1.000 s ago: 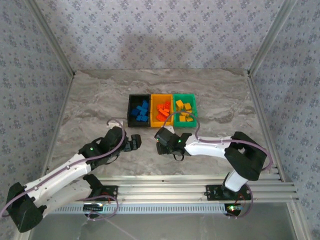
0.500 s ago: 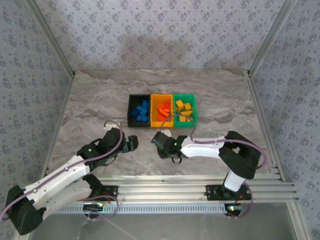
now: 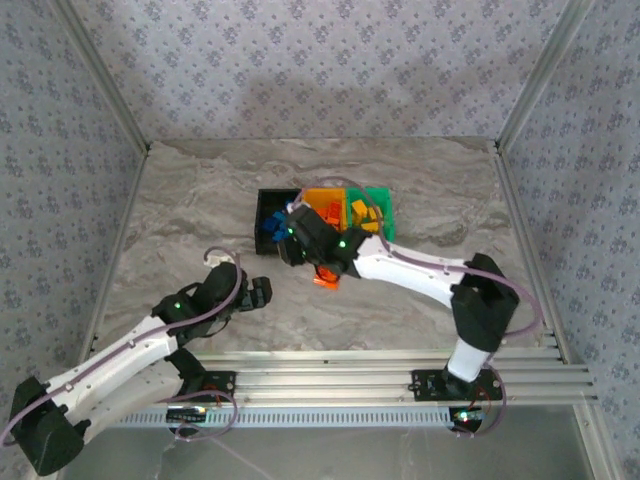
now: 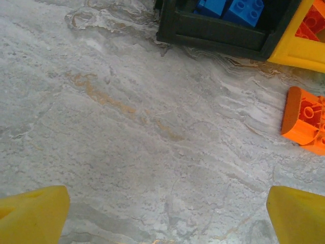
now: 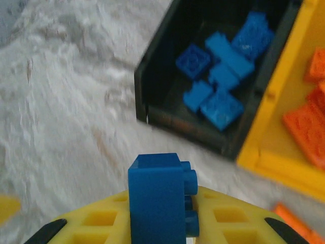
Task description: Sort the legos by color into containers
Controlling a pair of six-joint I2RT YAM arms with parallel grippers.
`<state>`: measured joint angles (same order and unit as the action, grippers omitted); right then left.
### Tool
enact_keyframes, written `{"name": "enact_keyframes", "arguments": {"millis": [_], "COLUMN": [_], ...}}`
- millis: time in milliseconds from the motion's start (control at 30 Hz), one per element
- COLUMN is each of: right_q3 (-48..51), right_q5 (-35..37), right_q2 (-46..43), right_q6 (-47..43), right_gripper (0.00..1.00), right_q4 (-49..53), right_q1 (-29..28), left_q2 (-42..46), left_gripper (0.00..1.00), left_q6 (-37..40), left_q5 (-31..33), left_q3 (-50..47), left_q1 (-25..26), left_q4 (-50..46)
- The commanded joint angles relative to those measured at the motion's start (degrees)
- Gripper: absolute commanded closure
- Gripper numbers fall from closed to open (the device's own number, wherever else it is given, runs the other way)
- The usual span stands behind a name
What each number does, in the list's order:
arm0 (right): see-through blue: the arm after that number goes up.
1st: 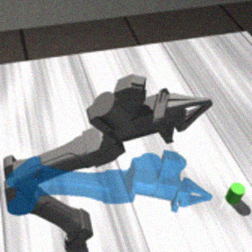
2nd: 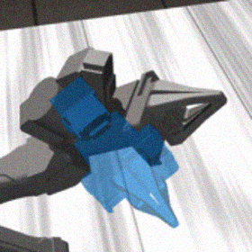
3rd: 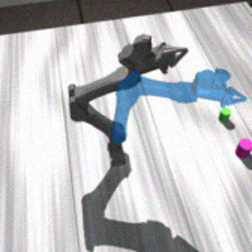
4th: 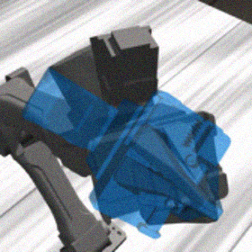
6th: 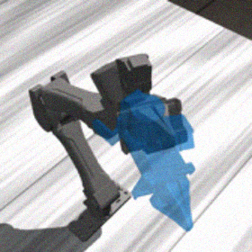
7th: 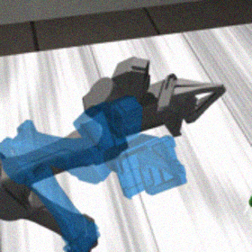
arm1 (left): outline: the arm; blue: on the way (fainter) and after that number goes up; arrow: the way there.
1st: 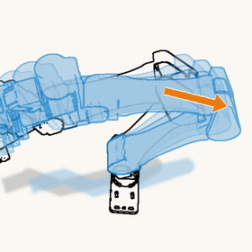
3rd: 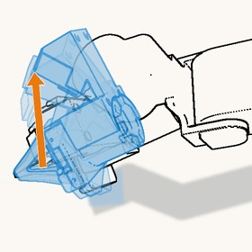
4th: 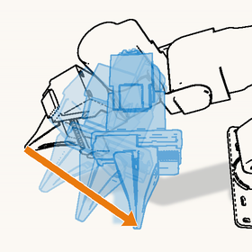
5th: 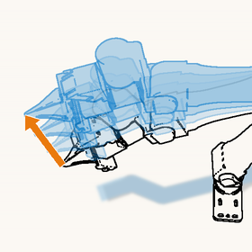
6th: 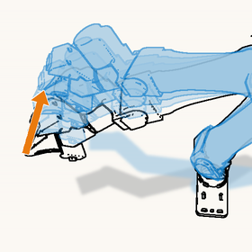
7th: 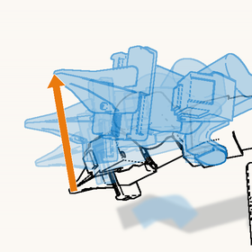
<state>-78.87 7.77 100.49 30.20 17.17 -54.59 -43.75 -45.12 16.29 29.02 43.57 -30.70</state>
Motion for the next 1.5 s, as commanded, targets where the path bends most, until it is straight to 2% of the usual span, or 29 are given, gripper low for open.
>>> {"name": "enact_keyframes", "arguments": {"millis": [0, 300, 367, 467, 567, 733, 900, 1067, 1200, 1467], "right_q3": [-6.4, -20.7, -22.3, -22.3, -20.7, -11.5, 1.5, 15.5, 24.0, 34.4], "right_q5": [-1.1, 0.6, 0.9, 0.8, 1.7, 4.4, 6.7, 9.6, 11.5, 14.4], "right_q2": [7.1, 20.0, 21.2, 21.3, 19.5, 10.6, -1.1, -13.5, -21.8, -34.3], "right_q6": [-4.3, -8.7, -9.0, -9.0, -9.2, -8.4, -5.4, -0.7, 2.9, 5.4], "right_gripper": [0.70, 0.65, 0.58, 0.42, 0.30, 0.24, 0.22, 0.20, 0.19, 0.18], "right_q4": [1.4, -3.3, -4.0, -6.0, -8.0, -12.8, -15.9, -14.9, -12.6, -8.6], "right_q1": [2.0, 5.2, 5.5, 5.9, 5.9, 5.5, 5.4, 5.3, 5.4, 5.5], "left_q2": [1.9, 3.3, 3.5, 3.5, 3.5, 2.1, -4.4, -17.1, -28.7, -48.3], "left_gripper": [0.00, 0.00, 0.00, 0.00, 0.00, 0.00, 0.00, 0.01, 0.01, 0.19], "left_q6": [-0.8, -0.7, -0.7, -0.5, -0.3, 1.4, 3.9, 7.0, 9.8, 12.9], "left_q5": [-0.5, -1.5, -1.8, -2.0, -2.0, -3.9, -6.2, -6.9, -4.4, -1.8], "left_q3": [-0.5, -1.0, -1.2, -1.3, -1.2, -0.8, 2.3, 8.0, 14.6, 25.5], "left_q1": [-0.4, -0.4, -0.4, -0.6, -0.6, -0.6, -0.4, 2.7, 6.2, 7.0], "left_q4": [-1.8, -2.9, -2.6, -2.3, -1.8, 1.4, 6.1, 12.4, 14.4, 16.2]}}
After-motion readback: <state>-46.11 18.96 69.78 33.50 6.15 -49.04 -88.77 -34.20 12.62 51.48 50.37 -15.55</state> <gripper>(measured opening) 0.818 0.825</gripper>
